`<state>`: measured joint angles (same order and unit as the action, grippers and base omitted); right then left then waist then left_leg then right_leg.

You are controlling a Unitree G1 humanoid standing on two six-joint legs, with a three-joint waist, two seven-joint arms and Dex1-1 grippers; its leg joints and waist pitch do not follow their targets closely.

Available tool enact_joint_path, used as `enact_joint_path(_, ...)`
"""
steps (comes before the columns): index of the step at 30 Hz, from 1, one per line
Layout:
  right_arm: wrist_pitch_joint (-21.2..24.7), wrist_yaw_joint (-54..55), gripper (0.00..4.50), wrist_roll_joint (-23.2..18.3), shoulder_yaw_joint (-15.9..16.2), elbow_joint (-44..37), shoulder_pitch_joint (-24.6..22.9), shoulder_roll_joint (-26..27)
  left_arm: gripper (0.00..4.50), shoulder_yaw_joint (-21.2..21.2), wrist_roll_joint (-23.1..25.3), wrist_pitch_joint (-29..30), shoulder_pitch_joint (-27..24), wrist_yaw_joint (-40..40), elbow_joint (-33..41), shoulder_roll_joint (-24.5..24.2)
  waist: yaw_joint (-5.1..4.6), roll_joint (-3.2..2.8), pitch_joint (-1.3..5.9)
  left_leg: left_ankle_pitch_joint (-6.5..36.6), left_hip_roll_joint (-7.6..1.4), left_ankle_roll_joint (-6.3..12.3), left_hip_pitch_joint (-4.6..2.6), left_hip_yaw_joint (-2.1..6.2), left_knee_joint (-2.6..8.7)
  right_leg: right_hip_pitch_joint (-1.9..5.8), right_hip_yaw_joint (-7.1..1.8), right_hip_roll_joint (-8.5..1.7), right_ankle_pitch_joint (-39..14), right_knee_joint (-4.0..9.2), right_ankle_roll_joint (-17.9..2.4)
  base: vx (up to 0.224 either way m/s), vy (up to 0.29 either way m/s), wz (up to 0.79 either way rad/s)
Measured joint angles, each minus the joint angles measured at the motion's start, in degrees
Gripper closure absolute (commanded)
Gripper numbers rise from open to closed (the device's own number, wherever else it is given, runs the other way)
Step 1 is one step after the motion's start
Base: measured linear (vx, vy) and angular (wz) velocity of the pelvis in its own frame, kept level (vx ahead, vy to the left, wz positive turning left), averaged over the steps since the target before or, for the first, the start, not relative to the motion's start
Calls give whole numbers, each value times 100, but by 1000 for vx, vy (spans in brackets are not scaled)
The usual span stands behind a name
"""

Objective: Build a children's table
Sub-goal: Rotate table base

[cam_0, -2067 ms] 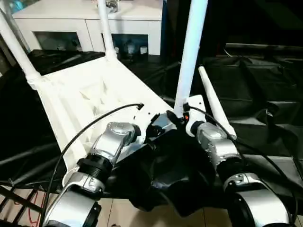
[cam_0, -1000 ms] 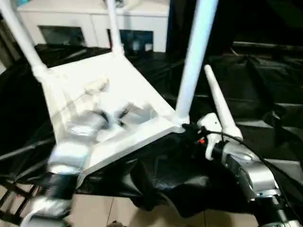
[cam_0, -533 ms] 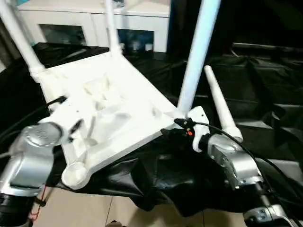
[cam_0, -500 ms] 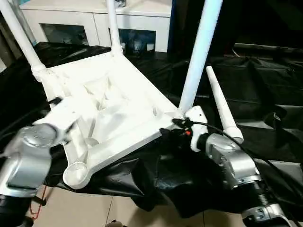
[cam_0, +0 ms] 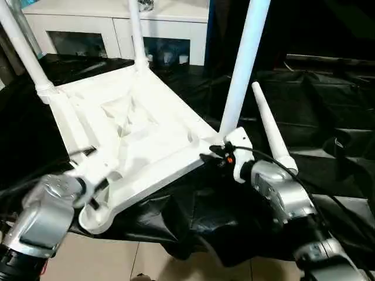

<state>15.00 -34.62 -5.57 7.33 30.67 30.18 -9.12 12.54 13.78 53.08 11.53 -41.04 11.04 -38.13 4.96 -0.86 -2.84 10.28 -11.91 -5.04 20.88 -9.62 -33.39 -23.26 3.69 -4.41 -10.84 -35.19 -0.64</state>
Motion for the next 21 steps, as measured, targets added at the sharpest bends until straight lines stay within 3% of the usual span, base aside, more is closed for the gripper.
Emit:
enact_joint_path(5,-64,51,322,-304,-285,-175,20,171,449,68,-81,-214,60,-89,-62,42,36,-8,-2,0,2,1,6,-2,0,1,0,-2,-1,4,1,0,0,0)
enact_joint_path(9,-45,160,357,-304,-389,-378,51,-56,450,79,-188,-209,106,-127,-74,55,66,-2,1,1,3,2,10,-5,-7,5,-1,-2,-1,8,1,0,0,0)
enact_joint_path(12,87,160,372,-33,-282,-386,6,-462,450,121,-316,-202,157,-311,-57,56,86,-8,-1,1,4,2,9,-5,-13,10,-1,-2,-1,7,1,0,0,0)
enact_joint_path(15,224,126,415,189,-205,-386,-111,-699,450,194,-413,-216,188,-455,-37,54,64,-22,5,1,3,1,7,-5,-11,11,-1,-2,-1,5,2,0,0,0)
enact_joint_path(21,169,-11,445,298,17,-92,-78,-548,450,411,-669,-413,252,-820,-19,52,-17,-68,20,1,2,1,8,-4,-11,11,-1,-1,-1,0,2,0,0,0)
